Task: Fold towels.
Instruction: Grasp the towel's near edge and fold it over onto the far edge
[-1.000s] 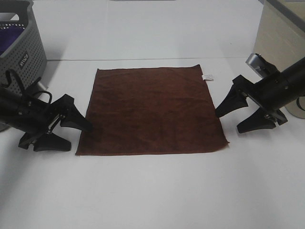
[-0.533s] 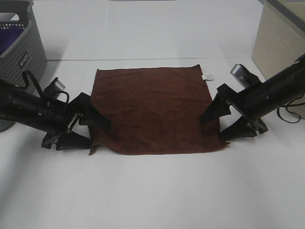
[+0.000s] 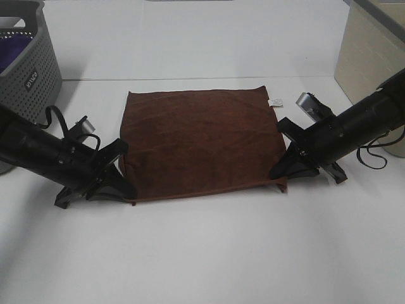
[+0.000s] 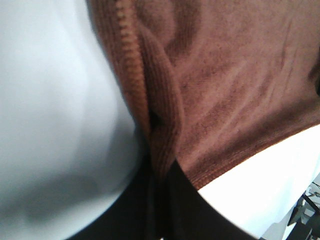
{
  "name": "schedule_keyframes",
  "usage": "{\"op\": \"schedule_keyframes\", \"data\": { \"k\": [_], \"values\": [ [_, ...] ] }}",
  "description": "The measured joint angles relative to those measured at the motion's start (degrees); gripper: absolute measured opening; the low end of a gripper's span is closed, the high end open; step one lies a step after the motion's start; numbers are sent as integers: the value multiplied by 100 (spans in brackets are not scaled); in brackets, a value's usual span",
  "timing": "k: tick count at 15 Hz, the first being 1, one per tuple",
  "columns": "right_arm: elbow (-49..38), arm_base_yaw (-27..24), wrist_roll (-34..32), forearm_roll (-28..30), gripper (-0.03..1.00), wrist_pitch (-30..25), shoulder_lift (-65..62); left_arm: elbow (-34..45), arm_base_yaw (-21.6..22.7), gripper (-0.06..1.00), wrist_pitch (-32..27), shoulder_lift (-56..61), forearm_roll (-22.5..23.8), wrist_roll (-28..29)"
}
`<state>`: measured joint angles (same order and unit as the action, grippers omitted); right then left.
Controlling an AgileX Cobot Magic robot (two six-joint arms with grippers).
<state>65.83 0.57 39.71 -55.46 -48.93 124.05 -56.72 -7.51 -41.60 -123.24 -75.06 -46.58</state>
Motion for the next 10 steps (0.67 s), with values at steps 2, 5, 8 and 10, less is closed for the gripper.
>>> {"op": "schedule_keyframes", "data": {
  "k": [2, 5, 8, 10],
  "values": [
    [0, 0, -172, 178, 0, -178, 0, 0, 0, 1, -206, 6, 378, 350],
    [-86, 0, -332, 384, 0, -607, -17, 229, -11, 1, -275, 258, 940, 705],
    [-882, 11, -350, 384, 0, -458, -372, 837, -11, 1, -132, 699, 1043, 768],
    [-1667, 17, -350, 355, 0, -344, -751, 1335, -11, 0, -183, 779, 1014, 773]
  ]
}}
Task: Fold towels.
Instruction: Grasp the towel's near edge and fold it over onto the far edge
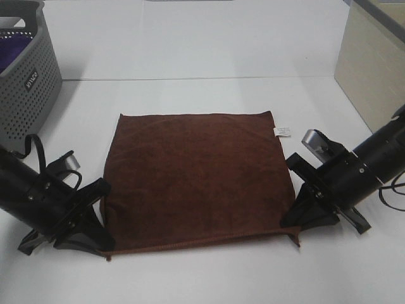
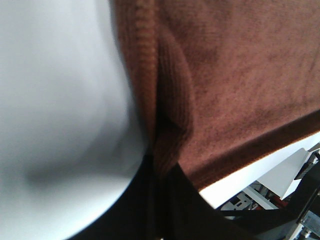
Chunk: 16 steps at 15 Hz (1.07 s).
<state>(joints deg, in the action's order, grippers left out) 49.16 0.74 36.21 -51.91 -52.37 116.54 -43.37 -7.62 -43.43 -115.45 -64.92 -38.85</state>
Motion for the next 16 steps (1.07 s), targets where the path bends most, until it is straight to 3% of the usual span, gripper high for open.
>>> {"op": "schedule_keyframes", "data": {
  "k": [6, 11, 15, 16],
  "values": [
    [-6, 0, -46, -29, 0, 97, -29, -6, -17, 0, -69, 34, 17, 132],
    [1008, 0, -80, 74, 0, 6, -29, -911, -17, 0, -155, 34, 229, 659],
    [2309, 0, -86, 92, 0, 172, -23, -2189, -17, 0, 327, 29, 361, 974],
    [2309, 0, -86, 92, 0, 172, -23, -2189, -17, 0, 327, 29, 361, 974]
  ]
}}
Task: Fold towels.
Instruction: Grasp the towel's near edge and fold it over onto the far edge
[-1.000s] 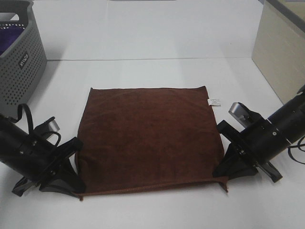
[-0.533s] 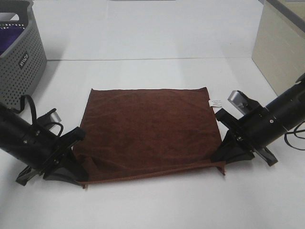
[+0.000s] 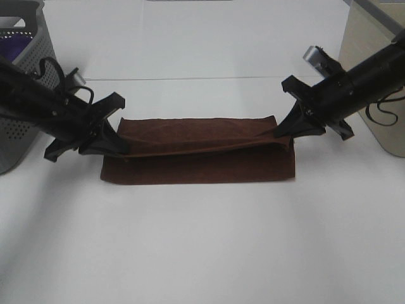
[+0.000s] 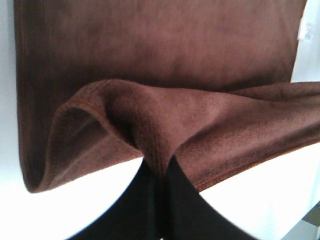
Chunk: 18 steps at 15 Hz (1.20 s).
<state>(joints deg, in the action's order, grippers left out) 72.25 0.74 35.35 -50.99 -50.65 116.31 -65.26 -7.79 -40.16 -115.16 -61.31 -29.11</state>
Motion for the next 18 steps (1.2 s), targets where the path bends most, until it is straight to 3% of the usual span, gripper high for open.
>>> {"op": "schedule_keyframes", "data": {
  "k": [7, 13, 15, 18],
  "values": [
    [1925, 6, -401, 97, 0, -155, 1278, -1536, 0, 0, 435, -607, 716, 481],
    [2303, 57, -447, 69, 0, 92, 1954, -1891, -46, 3, 819, -1295, 888, 510],
    [2303, 46, -447, 132, 11, 201, 1960, -1891, -52, 14, 888, -1341, 991, 510],
    [2303, 0, -447, 132, 57, 57, 1960, -1896, -23, 50, 814, -1346, 1020, 510]
  ]
}}
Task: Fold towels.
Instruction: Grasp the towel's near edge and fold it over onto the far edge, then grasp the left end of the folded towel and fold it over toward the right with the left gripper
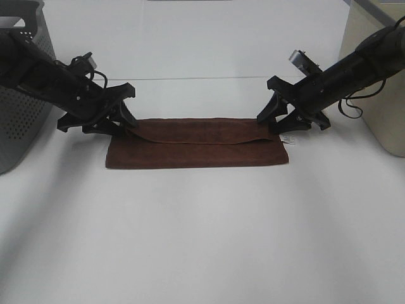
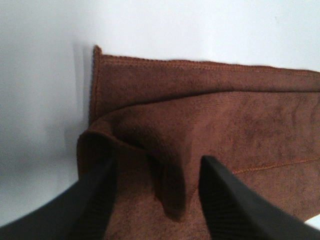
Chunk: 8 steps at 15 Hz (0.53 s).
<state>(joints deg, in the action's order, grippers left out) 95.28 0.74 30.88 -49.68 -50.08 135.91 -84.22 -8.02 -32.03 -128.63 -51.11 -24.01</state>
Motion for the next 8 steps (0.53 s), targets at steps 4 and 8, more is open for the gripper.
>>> {"op": "schedule_keyframes", "data": {
  "k": [4, 8],
  "values": [
    [17, 0, -6, 63, 78, -229, -206, -97, 6, 70, -498, 97, 206, 0],
    [17, -6, -985, 1335, 79, -922, -808, -120, 155, 71, -705, 441, 1243, 1003]
  ]
}}
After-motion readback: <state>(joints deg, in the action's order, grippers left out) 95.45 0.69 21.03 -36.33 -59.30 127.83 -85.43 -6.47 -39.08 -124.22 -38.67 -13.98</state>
